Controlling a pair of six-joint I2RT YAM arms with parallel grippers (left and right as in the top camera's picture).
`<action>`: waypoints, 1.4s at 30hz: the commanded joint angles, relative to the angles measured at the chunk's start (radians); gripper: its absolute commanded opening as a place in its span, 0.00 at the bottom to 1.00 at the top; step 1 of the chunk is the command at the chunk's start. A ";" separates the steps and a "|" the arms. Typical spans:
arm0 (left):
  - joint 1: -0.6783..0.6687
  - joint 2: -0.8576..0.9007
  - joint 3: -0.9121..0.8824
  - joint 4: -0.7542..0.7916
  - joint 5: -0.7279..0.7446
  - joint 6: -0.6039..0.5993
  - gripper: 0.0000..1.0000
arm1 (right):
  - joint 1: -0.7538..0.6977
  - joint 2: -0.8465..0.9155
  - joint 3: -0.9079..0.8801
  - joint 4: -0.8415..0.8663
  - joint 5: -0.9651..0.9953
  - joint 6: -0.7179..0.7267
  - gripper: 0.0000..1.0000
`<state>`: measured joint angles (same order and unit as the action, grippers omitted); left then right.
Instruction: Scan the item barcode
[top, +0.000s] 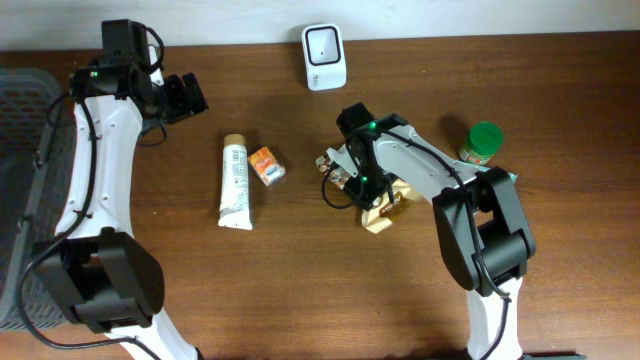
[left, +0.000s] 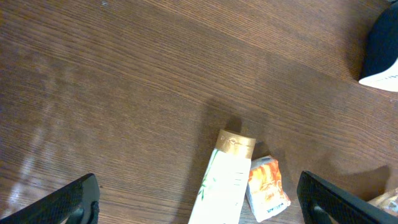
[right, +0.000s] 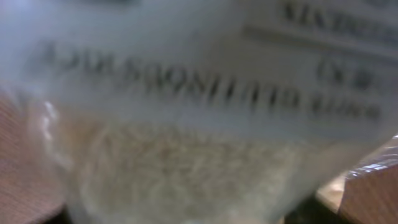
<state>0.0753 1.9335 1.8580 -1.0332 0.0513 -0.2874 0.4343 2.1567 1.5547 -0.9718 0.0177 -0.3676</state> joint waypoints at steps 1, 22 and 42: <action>0.002 -0.019 0.009 -0.002 -0.008 0.005 0.99 | -0.010 0.043 -0.042 -0.007 -0.040 -0.012 0.33; 0.002 -0.019 0.009 -0.002 -0.008 0.005 0.99 | 0.128 0.045 0.489 -0.201 0.598 0.354 0.04; 0.002 -0.019 0.009 -0.002 -0.008 0.005 0.99 | -0.189 -0.022 0.488 -0.339 -0.235 0.581 0.96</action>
<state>0.0753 1.9335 1.8580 -1.0332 0.0509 -0.2874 0.3946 2.1265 2.0674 -1.2976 0.1516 0.3264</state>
